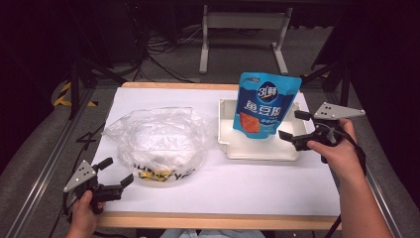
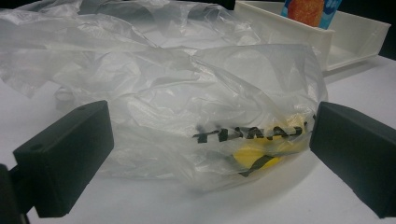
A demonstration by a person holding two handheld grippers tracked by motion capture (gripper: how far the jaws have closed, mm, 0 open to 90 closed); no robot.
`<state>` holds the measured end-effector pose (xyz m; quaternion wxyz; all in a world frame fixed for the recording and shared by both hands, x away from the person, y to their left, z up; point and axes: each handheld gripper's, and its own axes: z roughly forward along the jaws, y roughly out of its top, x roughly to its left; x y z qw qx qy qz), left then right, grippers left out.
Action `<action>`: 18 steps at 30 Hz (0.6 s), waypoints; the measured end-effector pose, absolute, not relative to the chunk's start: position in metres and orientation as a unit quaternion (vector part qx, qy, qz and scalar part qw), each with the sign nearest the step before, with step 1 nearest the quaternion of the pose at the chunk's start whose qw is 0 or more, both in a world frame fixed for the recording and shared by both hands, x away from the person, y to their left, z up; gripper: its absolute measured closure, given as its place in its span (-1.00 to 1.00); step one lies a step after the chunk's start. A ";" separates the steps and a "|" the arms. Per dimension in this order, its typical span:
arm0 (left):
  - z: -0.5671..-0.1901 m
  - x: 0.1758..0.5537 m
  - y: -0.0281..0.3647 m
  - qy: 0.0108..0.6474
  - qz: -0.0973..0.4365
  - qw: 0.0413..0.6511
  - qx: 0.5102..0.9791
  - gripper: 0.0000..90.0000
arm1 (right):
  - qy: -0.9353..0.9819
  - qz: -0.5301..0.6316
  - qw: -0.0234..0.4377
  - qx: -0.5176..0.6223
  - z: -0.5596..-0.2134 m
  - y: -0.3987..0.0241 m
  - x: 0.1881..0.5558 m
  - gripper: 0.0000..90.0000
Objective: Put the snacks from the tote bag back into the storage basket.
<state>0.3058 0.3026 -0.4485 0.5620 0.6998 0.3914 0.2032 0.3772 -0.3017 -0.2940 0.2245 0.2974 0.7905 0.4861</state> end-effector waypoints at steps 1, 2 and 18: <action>-0.448 0.306 0.303 0.391 0.203 0.562 0.700 -0.99 | 0.791 0.490 0.220 0.293 -0.294 -0.299 0.374 -0.80; -0.448 0.306 0.303 0.391 0.204 0.562 0.700 -0.99 | 0.792 0.493 0.215 0.289 -0.294 -0.297 0.372 -0.81; -0.448 0.305 0.303 0.392 0.203 0.564 0.698 -0.99 | 0.804 0.527 0.147 0.234 -0.323 -0.263 0.347 -0.88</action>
